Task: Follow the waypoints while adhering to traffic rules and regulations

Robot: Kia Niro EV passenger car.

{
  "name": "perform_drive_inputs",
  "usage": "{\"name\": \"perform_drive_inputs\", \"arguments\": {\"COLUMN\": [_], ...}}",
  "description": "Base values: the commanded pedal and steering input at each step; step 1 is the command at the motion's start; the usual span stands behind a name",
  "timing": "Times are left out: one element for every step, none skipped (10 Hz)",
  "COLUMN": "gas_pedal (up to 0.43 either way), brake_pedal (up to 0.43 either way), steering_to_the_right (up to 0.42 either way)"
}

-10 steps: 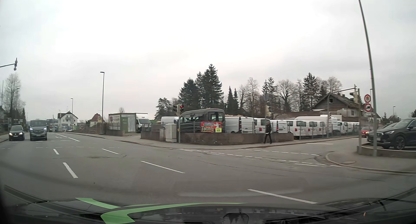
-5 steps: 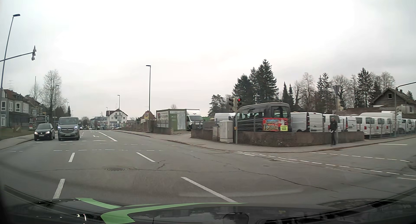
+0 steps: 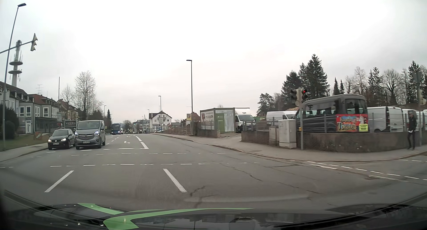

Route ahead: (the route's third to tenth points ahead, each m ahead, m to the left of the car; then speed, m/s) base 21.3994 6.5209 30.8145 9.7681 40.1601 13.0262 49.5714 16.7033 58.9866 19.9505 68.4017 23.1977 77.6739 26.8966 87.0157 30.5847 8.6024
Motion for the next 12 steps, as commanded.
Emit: {"name": "perform_drive_inputs", "arguments": {"gas_pedal": [0.319,0.319,0.319,0.319,0.319,0.311,0.299,0.299,0.299,0.299,0.299,0.299], "brake_pedal": [0.000,0.000,0.000,0.000,0.000,0.000,0.000,0.000,0.000,0.000,0.000,0.000], "steering_to_the_right": [-0.136,-0.127,-0.115,-0.103,-0.101,-0.100,-0.096,-0.089,-0.081,-0.074,-0.067,-0.061]}}
